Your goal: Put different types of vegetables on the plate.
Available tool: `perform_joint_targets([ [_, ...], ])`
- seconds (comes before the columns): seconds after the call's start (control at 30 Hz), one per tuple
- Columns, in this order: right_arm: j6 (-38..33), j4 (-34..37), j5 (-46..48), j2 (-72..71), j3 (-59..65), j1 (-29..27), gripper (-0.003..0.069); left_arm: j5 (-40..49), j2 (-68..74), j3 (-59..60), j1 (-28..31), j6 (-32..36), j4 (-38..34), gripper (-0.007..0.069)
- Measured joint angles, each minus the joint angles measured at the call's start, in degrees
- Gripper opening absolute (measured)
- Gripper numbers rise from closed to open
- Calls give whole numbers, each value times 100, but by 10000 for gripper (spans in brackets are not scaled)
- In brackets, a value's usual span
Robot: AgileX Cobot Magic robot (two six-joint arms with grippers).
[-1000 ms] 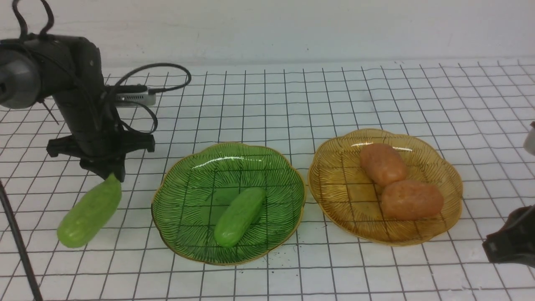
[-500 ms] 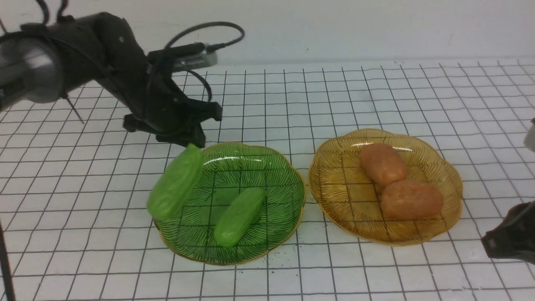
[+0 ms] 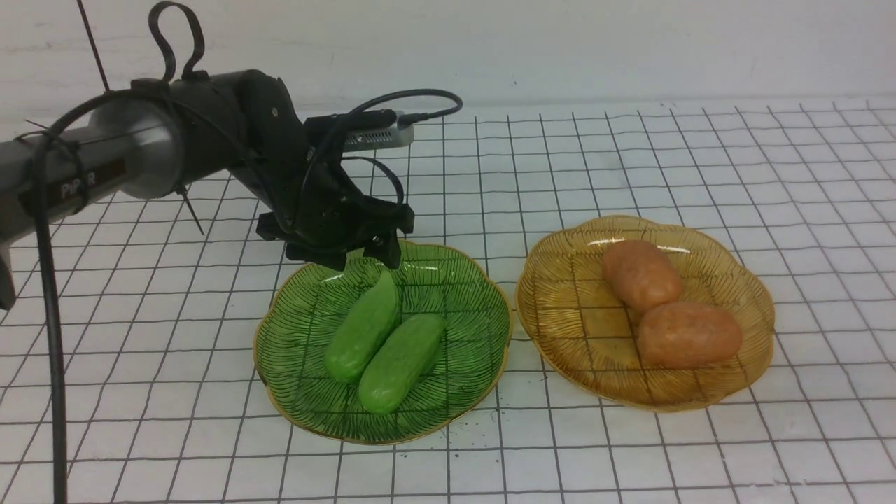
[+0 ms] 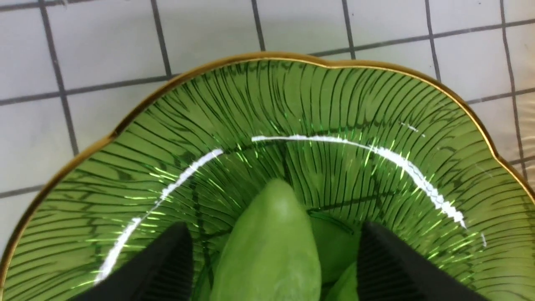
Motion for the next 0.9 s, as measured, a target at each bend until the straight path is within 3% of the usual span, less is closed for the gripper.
perform_joint_targets([
  [0.17, -159, 37, -953, -1179, 244, 0, -14, 146, -356, 0, 0, 9, 5, 477],
  [0.2, -188, 104, -1565, -1422, 485, 0, -14, 193, -477, 0, 0, 38, 5, 453],
  [0.4, -211, 195, -3599, -1649, 1560, 0, -14, 328, -859, 0, 0, 313, 5, 234],
  [0.43, -207, 195, -3599, -1649, 1585, 0, -14, 334, -869, 0, 0, 320, 5, 234],
  [0.47, -207, 195, -3896, -1649, 1735, 0, -15, 344, -928, 0, 0, 424, 5, 135],
  [0.57, -207, 195, -4120, -1650, 1887, 0, -15, 395, -952, 0, 0, 517, 5, 25],
  [0.63, -207, 195, -4105, -1650, 1917, 0, -15, 439, -952, 0, 0, 524, 5, 1],
  [0.9, -217, 201, -3769, -1655, 1931, 0, -15, 482, -955, 0, 0, 568, 5, -8],
])
